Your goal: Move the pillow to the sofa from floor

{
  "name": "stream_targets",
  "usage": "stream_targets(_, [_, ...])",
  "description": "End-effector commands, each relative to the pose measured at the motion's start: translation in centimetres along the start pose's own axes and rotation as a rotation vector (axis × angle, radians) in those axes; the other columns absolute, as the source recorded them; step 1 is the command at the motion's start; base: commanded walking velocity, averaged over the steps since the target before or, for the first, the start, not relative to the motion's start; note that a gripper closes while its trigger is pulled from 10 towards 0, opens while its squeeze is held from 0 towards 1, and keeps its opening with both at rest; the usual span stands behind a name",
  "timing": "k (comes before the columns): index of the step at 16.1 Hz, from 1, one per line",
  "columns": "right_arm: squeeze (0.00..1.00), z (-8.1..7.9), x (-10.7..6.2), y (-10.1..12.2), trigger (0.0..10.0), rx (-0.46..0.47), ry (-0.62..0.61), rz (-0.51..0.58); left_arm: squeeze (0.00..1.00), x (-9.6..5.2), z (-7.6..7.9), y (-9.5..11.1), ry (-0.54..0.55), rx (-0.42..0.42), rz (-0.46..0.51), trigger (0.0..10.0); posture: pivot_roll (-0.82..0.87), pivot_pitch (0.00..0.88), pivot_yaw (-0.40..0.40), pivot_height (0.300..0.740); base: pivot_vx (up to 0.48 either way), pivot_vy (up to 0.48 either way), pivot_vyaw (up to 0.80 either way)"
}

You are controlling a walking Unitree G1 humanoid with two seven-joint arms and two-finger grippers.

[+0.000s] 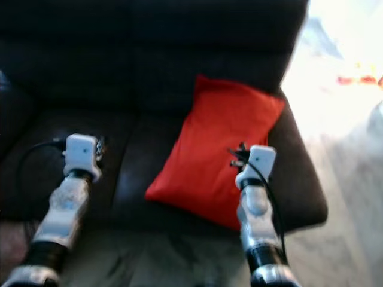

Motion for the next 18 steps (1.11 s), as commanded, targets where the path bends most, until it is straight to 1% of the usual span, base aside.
stream_targets(1, [0.0, -0.1, 0.2, 0.4, 10.0, 0.006, -0.002, 0.007, 0.0, 0.0, -0.3, -0.2, -0.001, 0.01, -0.009, 10.0, 0.05, 0.068, -0.03, 0.74, 0.0, 0.0, 0.0])
stream_targets(2, [0.0, -0.2, 0.2, 0.3, 10.0, 0.007, -0.002, -0.001, 0.0, 0.0, 0.0, -0.3, -0.019, 0.023, -0.01, 10.0, 0.05, 0.069, -0.03, 0.74, 0.0, 0.0, 0.0])
stream_targets(3, [0.0, -0.4, 0.3, 0.2, 10.0, 0.022, 0.005, -0.008, 0.0, -0.1, 0.5, -0.3, -0.04, 0.02, -0.008, 10.0, 0.05, 0.068, -0.029, 0.74, 0.0, 0.0, -0.67])
stream_targets(4, [0.0, -0.4, 0.3, 0.3, 10.0, 0.016, 0.005, -0.003, 0.0, -0.1, 0.7, -0.2, -0.047, 0.008, -0.009, 10.0, 0.05, 0.068, -0.029, 0.74, 0.0, 0.0, -0.66])
stream_targets(5, [0.0, -0.3, 0.2, 0.4, 10.0, 0.006, 0.004, 0.01, 0.0, -0.2, 1.1, 0.0, -0.057, -0.007, 0.002, 10.0, 0.05, 0.067, -0.029, 0.74, 0.0, 0.0, 0.0])
stream_targets(9, [0.0, -0.2, 0.1, 0.0, 10.0, -0.005, -0.002, -0.008, 0.0, -0.1, 1.4, 0.0, -0.066, -0.026, -0.008, 10.0, 0.05, 0.065, -0.027, 0.74, 0.0, 0.0, 0.0])
stream_targets(10, [0.0, -0.2, 0.1, -0.2, 10.0, -0.009, 0.0, -0.016, 0.0, -0.2, 1.4, -0.2, -0.07, -0.026, -0.014, 10.0, 0.05, 0.063, -0.027, 0.74, 0.296, 0.0, 0.0])
stream_targets(13, [0.0, 1.0, -0.2, -1.1, 10.0, -0.022, -0.029, -0.044, 0.0, -0.4, 1.7, -0.7, -0.08, -0.028, -0.031, 10.0, 0.05, 0.062, -0.027, 0.74, 0.305, 0.0, 0.0])
stream_targets(14, [0.0, 1.3, -0.4, -1.5, 10.0, -0.032, -0.037, -0.058, 0.0, -0.5, 1.8, -1.1, -0.082, -0.031, -0.042, 10.0, 0.05, 0.062, -0.028, 0.74, 0.304, 0.0, 0.0])
stream_targets(15, [0.0, 2.0, -0.8, -2.2, 10.0, -0.043, -0.054, -0.081, 0.0, -0.9, 2.1, -2.0, -0.087, -0.033, -0.07, 10.0, 0.05, 0.062, -0.028, 0.74, 0.304, 0.0, 0.0])
stream_targets(18, [0.0, 2.3, -1.0, -2.4, 10.0, -0.058, -0.058, -0.091, 0.0, -1.2, 2.2, -2.5, -0.095, -0.033, -0.086, 10.0, 0.05, 0.067, -0.027, 0.74, 0.305, 0.0, 0.0])
Point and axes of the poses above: a point about 5 cm out from each wrist's last joint towards the gripper, its own x axis pointing out of the wrist towards the gripper, its own y axis along the axis of the wrist's last joint, z = x × y, the point moved 6 cm from there along x, pointing out of the wrist towards the gripper, and after that the axes turned 14 degrees about x, right-handed, at the moved point
